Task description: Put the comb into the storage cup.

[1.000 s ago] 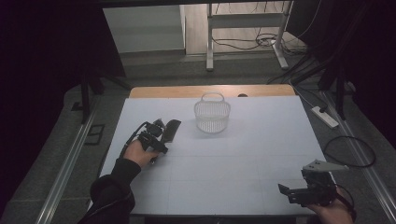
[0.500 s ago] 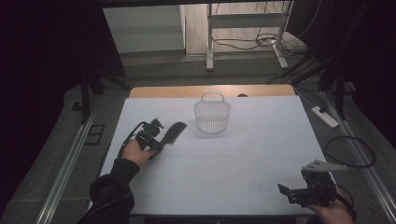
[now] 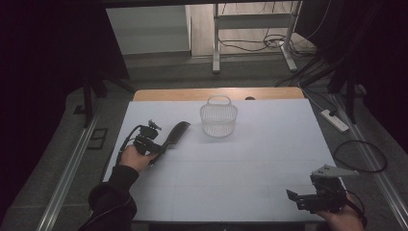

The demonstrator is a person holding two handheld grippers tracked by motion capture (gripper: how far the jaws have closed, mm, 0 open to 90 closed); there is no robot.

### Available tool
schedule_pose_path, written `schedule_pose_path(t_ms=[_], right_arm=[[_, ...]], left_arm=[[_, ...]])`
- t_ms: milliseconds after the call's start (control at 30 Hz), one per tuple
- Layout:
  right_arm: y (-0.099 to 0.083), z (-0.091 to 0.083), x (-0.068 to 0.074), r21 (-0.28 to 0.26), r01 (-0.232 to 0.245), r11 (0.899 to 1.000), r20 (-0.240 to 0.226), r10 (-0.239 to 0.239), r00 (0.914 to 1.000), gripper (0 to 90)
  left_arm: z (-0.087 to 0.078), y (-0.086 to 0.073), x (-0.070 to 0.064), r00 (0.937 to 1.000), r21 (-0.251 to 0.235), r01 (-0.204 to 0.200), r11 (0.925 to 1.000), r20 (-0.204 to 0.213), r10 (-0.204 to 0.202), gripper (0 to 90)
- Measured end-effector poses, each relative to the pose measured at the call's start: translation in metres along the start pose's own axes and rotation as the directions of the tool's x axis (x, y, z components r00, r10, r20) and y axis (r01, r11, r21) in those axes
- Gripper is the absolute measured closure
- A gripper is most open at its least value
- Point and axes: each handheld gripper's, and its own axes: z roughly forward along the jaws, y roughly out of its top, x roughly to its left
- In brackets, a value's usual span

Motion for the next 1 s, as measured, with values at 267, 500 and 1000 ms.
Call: schedule_pose_path(t_ms=[267, 500, 1000], right_arm=[[0.000, 0.000, 0.000, -0.001, 0.003, 1.000, 0.002, -0.003, 1.0000, 1.8], [0.000, 0.000, 0.001, -0.004, 0.005, 1.000, 0.002, -0.005, 1.0000, 1.8], [0.000, 0.000, 0.001, -0.005, 0.008, 1.000, -0.002, -0.008, 1.0000, 1.6]], left_arm=[[-0.011, -0.005, -0.005, 0.9993, -0.069, -0.029, 0.9972, 0.020, 0.030, 72.3], [-0.021, -0.009, -0.012, 0.9982, -0.141, -0.050, 0.9888, 0.026, 0.054, 72.3], [-0.040, -0.025, -0.030, 0.9938, -0.253, -0.101, 0.9623, 0.020, 0.109, 72.3]])
